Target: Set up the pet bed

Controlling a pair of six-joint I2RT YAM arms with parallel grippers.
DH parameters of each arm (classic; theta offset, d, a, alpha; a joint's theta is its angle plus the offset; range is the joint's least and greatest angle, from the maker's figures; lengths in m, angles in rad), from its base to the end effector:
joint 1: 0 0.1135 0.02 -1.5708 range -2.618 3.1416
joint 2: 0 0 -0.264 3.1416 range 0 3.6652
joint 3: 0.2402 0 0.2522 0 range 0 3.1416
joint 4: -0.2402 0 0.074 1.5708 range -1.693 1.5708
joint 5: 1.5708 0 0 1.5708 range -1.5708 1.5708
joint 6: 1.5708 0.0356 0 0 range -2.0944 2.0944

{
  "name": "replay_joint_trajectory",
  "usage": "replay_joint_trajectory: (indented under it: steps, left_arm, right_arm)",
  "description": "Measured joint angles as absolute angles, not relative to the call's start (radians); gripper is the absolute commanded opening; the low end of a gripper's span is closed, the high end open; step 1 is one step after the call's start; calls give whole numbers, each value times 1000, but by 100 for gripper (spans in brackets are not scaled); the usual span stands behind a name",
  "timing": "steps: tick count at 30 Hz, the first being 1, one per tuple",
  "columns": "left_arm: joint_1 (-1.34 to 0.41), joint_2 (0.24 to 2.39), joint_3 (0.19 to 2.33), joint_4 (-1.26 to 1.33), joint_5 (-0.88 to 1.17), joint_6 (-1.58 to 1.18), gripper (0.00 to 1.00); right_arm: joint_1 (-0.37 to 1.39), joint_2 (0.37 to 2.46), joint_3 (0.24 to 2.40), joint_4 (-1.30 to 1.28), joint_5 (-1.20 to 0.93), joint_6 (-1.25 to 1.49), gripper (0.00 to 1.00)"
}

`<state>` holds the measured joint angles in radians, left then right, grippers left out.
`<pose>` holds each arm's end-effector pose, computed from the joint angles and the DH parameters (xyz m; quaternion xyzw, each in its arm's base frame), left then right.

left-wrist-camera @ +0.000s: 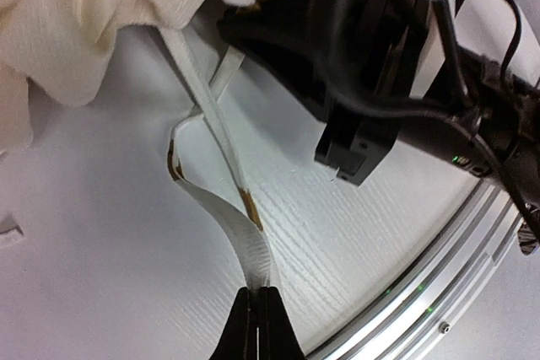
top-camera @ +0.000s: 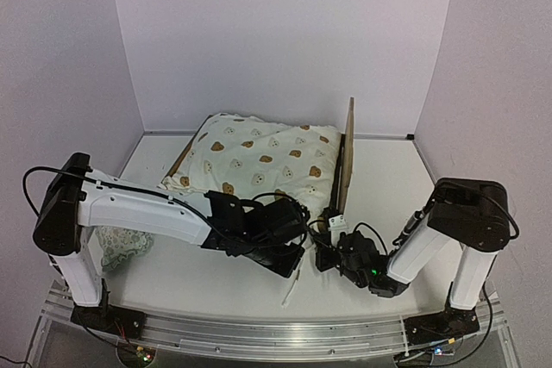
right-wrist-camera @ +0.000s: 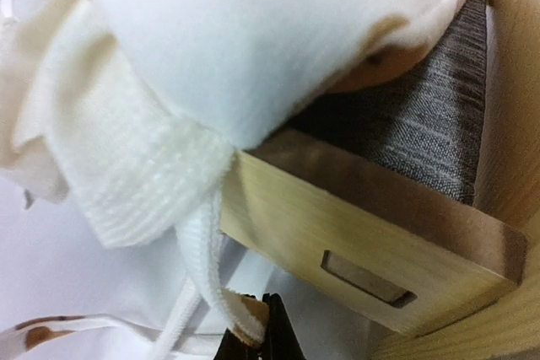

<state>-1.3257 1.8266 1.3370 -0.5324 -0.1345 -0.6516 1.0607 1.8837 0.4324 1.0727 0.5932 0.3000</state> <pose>0.0988 -0.3754 0.2134 0.3004 0.9124 -0.1903 0.2027 0.1571 0.2401 0.0904 -0.1414 0.7958 0.1497 0.5695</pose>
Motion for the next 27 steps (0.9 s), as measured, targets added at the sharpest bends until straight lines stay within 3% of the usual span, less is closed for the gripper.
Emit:
replay_joint_trajectory:
  steps: [9, 27]
  left_arm:
    - [-1308, 1910, 1469, -510, -129, -591, 0]
    - [-1185, 2057, 1525, -419, -37, -533, 0]
  right_arm:
    - [1061, 1815, 387, 1083, 480, 313, 0]
    - [1052, 1746, 331, 1084, 378, 346, 0]
